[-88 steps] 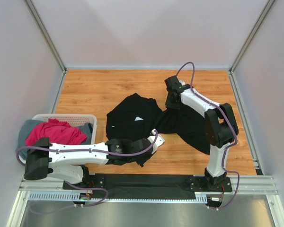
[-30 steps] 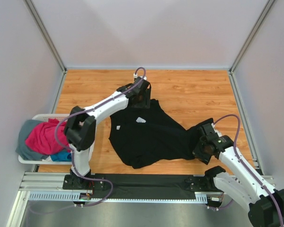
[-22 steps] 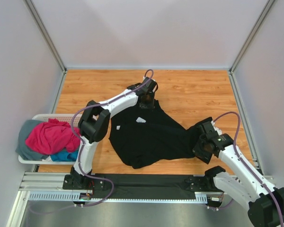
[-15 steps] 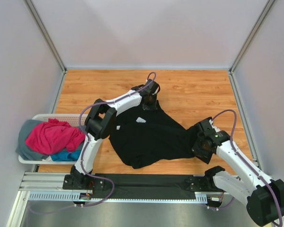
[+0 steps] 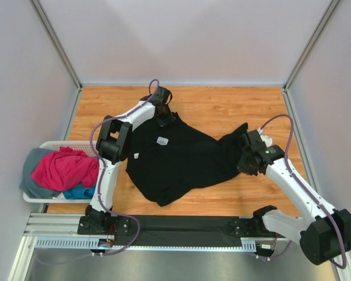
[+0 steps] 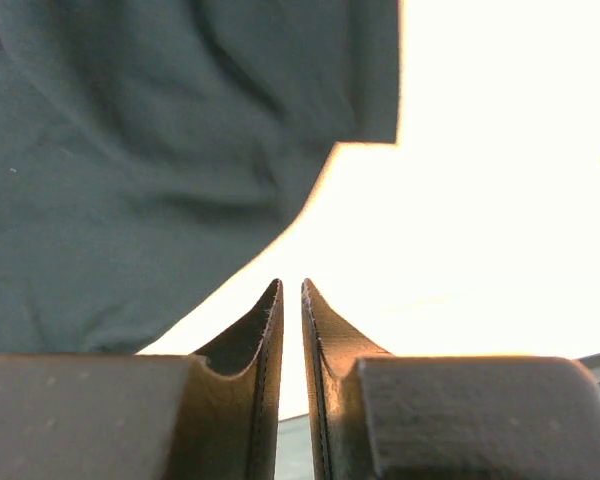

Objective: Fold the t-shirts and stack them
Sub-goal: Flatten the tshirt out

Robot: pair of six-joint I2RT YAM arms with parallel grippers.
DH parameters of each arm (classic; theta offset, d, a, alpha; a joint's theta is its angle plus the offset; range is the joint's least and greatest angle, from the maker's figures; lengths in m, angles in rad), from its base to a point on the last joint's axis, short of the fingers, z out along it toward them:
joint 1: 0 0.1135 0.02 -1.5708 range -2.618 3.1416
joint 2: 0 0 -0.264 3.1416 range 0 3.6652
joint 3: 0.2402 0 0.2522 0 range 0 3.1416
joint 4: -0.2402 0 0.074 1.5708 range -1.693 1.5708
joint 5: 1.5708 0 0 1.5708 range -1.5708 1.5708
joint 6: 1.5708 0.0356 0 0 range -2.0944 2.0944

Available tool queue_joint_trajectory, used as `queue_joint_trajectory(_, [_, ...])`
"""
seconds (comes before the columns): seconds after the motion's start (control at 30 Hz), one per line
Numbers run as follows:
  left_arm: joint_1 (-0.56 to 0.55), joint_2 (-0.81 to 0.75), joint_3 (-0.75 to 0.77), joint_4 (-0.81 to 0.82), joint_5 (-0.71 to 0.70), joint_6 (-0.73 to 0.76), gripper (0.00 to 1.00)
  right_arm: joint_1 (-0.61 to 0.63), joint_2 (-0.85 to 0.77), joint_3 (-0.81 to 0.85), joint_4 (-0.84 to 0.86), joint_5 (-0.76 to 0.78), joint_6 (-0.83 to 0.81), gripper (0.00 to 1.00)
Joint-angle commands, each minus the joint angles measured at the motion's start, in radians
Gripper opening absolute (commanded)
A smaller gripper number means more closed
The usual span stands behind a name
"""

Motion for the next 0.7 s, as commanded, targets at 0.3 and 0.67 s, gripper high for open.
queue_joint_trajectory(0.3, [0.178,0.053,0.121,-0.086,-0.096,-0.101,0.12,-0.022,0.262,0.272,0.089,0.047,-0.145,0.00])
queue_joint_trajectory(0.67, [0.193,0.032,0.088,-0.065,-0.091,-0.027,0.12,-0.063,0.280,0.185,0.412,-0.034,-0.247,0.45])
